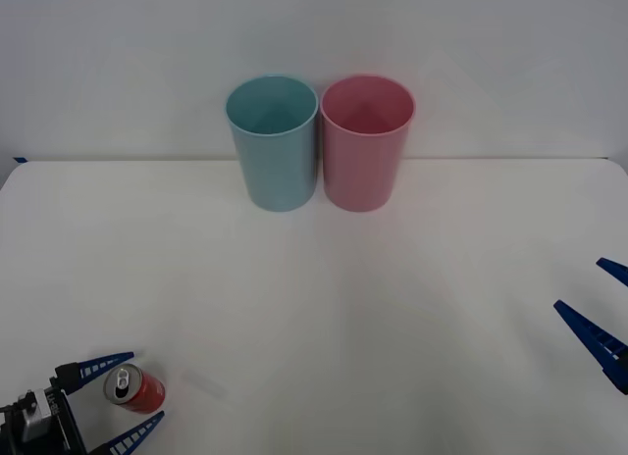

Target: Grasp the object on the table and drop it into the matching bin: aluminum can to the light blue bin, PET bottle to the pink bin.

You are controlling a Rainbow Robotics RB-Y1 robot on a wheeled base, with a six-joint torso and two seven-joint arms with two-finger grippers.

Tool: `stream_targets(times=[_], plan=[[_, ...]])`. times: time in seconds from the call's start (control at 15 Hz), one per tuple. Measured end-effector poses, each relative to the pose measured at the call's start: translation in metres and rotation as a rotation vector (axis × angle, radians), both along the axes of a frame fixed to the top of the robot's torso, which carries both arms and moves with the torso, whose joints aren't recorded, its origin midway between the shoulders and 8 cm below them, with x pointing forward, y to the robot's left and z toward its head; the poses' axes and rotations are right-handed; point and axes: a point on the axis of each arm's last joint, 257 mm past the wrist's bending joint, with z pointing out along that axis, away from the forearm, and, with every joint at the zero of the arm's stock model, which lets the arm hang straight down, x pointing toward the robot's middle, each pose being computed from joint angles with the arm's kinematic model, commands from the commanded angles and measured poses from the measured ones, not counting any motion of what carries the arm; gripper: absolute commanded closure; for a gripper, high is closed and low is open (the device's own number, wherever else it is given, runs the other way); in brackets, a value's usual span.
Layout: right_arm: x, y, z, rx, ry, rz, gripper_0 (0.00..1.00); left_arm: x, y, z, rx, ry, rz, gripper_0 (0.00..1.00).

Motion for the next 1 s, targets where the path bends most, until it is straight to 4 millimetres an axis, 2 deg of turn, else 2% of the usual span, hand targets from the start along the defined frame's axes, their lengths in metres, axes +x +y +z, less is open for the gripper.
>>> stream_targets(times=[0.27, 0.33, 0.4, 0.47, 0.53, 0.6, 1.0], plan=[[0.0, 0.0, 0.0, 0.0, 0.0, 0.0, 0.0, 0.0033, -0.0075, -0.0002, -0.01, -0.005, -0.003, 0.0], [0.0, 0.0, 0.0, 0.0, 0.0, 0.0, 0.0, 0.0036, -0.0075, -0.0002, -0.01, -0.006, -0.002, 0.18], [0.0, 0.0, 0.0, 0.0, 0.0, 0.0, 0.0, 0.0034, -0.0074, -0.0004, -0.01, -0.004, -0.002, 0.71], [0.0, 0.0, 0.0, 0.0, 0.0, 0.0, 0.0, 0.0034, -0.0074, -0.0004, -0.01, -0.005, -0.002, 0.88], [0.0, 0.0, 0.0, 0.0, 0.0, 0.0, 0.0, 0.0034, -0.0074, -0.0003, -0.009, -0.006, -0.002, 0.97], [0.0, 0.0, 0.0, 0.0, 0.0, 0.0, 0.0, 0.0038, -0.0077, -0.0002, -0.008, -0.008, -0.003, 1.0], [0.0, 0.0, 0.0, 0.0, 0.0, 0.0, 0.0, 0.0073, -0.0075, 0.0026, -0.008, -0.017, -0.003, 1.0]])
